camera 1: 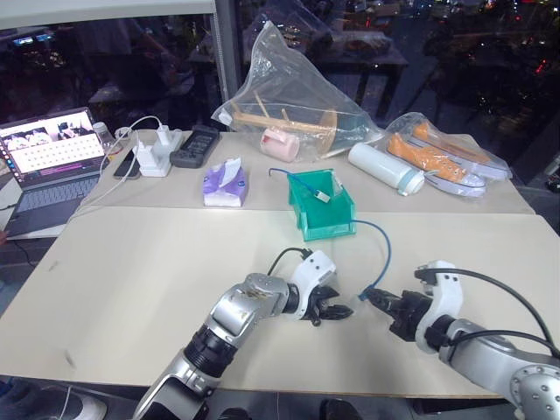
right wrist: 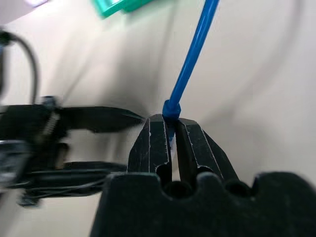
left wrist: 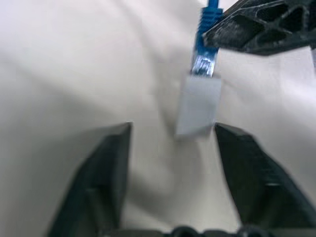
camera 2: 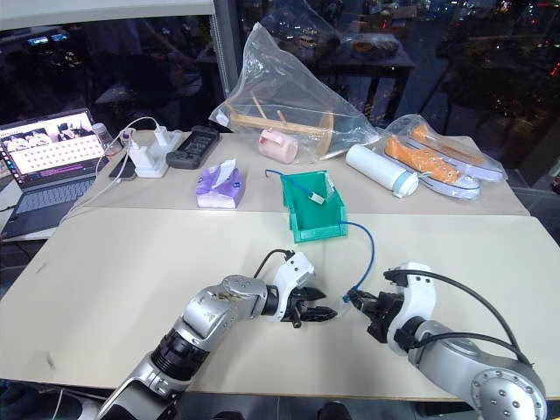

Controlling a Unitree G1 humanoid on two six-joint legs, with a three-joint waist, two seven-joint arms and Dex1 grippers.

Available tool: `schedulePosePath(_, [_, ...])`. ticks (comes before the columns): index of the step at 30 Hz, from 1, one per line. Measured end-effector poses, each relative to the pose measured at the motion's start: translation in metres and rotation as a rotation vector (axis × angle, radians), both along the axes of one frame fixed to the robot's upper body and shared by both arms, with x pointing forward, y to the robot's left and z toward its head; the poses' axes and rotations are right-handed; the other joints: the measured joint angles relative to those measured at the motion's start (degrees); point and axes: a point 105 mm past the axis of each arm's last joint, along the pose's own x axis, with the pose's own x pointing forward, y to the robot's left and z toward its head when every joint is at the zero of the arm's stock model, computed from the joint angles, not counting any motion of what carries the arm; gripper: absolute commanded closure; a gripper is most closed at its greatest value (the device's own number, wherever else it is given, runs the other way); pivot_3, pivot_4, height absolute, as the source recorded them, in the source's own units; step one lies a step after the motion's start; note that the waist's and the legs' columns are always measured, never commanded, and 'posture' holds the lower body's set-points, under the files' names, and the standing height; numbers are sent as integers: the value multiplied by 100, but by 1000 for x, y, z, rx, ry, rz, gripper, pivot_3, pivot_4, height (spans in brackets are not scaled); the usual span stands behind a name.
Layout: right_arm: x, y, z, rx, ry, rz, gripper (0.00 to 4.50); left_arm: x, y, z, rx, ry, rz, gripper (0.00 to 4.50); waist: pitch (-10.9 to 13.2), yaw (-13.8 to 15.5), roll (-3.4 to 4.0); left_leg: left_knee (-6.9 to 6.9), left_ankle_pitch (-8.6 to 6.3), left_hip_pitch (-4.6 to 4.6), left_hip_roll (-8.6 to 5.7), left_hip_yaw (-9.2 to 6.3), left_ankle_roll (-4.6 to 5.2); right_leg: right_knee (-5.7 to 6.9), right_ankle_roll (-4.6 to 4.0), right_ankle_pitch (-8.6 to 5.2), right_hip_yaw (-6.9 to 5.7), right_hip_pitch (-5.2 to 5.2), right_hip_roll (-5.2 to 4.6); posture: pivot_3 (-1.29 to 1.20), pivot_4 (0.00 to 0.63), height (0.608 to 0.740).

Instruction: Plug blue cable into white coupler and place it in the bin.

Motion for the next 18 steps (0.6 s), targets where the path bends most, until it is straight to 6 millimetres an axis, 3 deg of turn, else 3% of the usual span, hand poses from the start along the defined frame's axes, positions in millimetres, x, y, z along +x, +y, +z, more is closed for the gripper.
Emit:
schedulePosePath(2, [7, -6, 16, -28, -48, 4, 4500, -1, 9, 3, -16, 25, -21, 88, 22, -45, 6, 3, 0, 0, 1, 0, 0, 2, 0, 0, 0, 0, 1, 0, 150, 740])
schedulePosePath(6, [33, -15, 57, -53, -171, 9, 4500, -6, 23, 11, -53, 41, -59, 88, 65, -83, 24, 4, 4, -2, 1, 2, -4, 3, 0, 3, 2, 0, 1, 0, 150, 740])
schedulePosePath(8, [52, -12, 84, -51, -252, 44, 4500, -2, 31, 14, -70, 37, -32, 88, 79, -88, 28, 4, 5, 0, 2, 4, -5, 3, -1, 4, 2, -4, 1, 0, 150, 740])
schedulePosePath(10, [70, -3, 98, -49, -285, 89, 4500, 2, 39, 14, -65, 23, 1, 88, 83, -105, 28, 4, 5, 0, 3, 3, -5, 2, -2, 4, 2, -5, 3, 0, 150, 740])
schedulePosePath(15, [128, 26, 109, -134, -311, 214, 4500, 10, 58, 11, -53, -14, 114, 88, 87, -168, 31, 7, 44, -70, 1, 8, -75, 6, 2, 22, 10, -94, 1, 0, 150, 740])
schedulePosePath(18, [148, 41, 104, -167, -306, 267, 4500, 11, 59, 11, -57, -32, 152, 88, 87, -147, 32, 10, 50, -105, 3, 3, -84, 21, 6, 27, -5, -110, -2, 0, 150, 740])
